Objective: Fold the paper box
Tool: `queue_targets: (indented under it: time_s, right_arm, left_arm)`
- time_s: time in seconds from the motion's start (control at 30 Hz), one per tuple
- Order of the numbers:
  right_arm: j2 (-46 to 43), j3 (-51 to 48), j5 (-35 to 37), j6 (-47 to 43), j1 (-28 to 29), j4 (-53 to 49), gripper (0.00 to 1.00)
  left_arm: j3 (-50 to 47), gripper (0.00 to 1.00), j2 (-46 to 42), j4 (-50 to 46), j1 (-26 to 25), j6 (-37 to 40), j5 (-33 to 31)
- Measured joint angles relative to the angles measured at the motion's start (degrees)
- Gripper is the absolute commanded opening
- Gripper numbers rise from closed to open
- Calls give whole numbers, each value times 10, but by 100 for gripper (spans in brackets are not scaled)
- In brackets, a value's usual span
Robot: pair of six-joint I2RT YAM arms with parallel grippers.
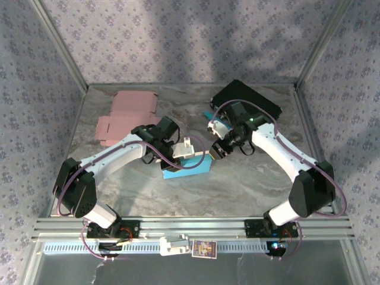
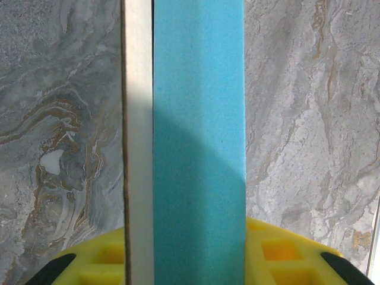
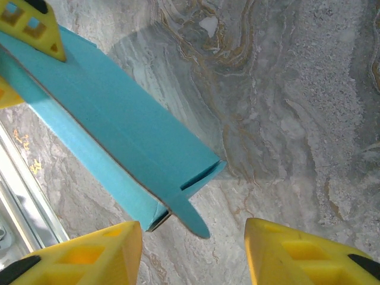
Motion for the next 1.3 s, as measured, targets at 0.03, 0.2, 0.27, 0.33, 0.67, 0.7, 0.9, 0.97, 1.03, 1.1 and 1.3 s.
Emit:
queue_targets:
  time_s: [0.03, 0.2, 0.27, 0.33, 0.67, 0.7, 0.9, 0.97, 1.03, 1.1, 1.3]
  right_arm:
    - [3, 2, 2, 0, 1, 0, 50]
    - [14, 18, 13, -4, 3, 0, 41]
    - [19, 24, 14, -7, 3, 0, 37]
    - [21, 25, 14, -6, 5, 0, 36]
    - [21, 25, 16, -6, 7, -4, 30]
    - [21, 25, 16, -5, 8, -4, 30]
    - [21, 25, 21, -1, 14, -5, 22]
    - [21, 25, 23, 2, 15, -5, 20]
    - [21, 25, 23, 4, 16, -5, 20]
    - [21, 25, 23, 5, 16, -6, 18]
    - [21, 25, 33, 12, 19, -11, 20]
  left_arm:
    - [0, 24, 0, 0, 0, 0, 0]
    - [0, 25, 0, 0, 0, 0, 0]
    - [0, 25, 1, 0, 0, 0, 1]
    - [0, 25, 3, 0, 2, 0, 3]
    - [2, 24, 7, 0, 4, 0, 8]
    - [2, 24, 7, 0, 4, 0, 8]
    - [3, 24, 8, 0, 4, -1, 8]
    - [3, 25, 8, 0, 4, -1, 8]
    - [3, 25, 8, 0, 4, -1, 8]
    - [3, 24, 8, 0, 4, -1, 8]
    - [10, 22, 16, 0, 4, -7, 11]
